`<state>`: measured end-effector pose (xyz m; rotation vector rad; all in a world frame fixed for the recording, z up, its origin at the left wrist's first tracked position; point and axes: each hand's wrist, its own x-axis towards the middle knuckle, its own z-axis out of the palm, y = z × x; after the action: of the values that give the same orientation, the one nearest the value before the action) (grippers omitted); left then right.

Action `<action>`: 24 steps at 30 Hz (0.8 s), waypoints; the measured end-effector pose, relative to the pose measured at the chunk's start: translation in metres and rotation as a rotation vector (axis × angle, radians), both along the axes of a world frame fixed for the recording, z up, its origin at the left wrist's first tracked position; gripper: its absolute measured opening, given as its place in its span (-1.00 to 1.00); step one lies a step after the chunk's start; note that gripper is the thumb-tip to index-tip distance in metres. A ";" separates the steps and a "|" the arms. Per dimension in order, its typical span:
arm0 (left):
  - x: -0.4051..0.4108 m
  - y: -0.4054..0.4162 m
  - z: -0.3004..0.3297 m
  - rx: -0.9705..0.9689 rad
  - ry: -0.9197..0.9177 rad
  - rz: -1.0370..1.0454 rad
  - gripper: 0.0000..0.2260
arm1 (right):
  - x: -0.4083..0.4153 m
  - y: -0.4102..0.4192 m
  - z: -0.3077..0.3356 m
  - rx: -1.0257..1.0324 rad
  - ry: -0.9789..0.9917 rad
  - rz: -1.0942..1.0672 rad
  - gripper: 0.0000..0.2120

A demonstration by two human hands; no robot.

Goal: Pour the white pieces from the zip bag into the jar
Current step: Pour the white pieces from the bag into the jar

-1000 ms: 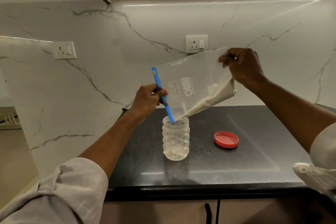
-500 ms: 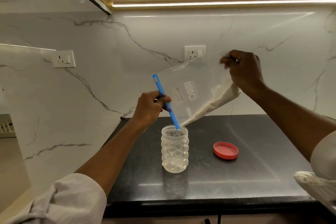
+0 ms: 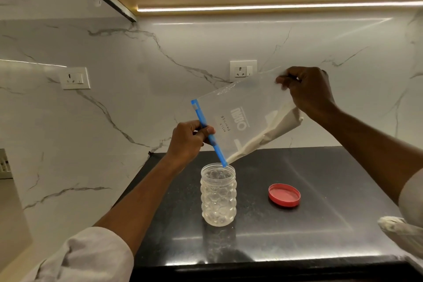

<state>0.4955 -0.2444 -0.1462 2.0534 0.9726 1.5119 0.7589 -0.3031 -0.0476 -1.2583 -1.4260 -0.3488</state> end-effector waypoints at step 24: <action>-0.006 -0.003 0.001 0.007 -0.051 -0.036 -0.91 | -0.004 0.004 0.002 0.055 0.002 0.012 -0.86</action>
<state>0.4894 -0.2469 -0.1452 2.0163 0.9072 1.5440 0.7552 -0.2996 -0.0452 -1.2046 -1.4130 -0.3760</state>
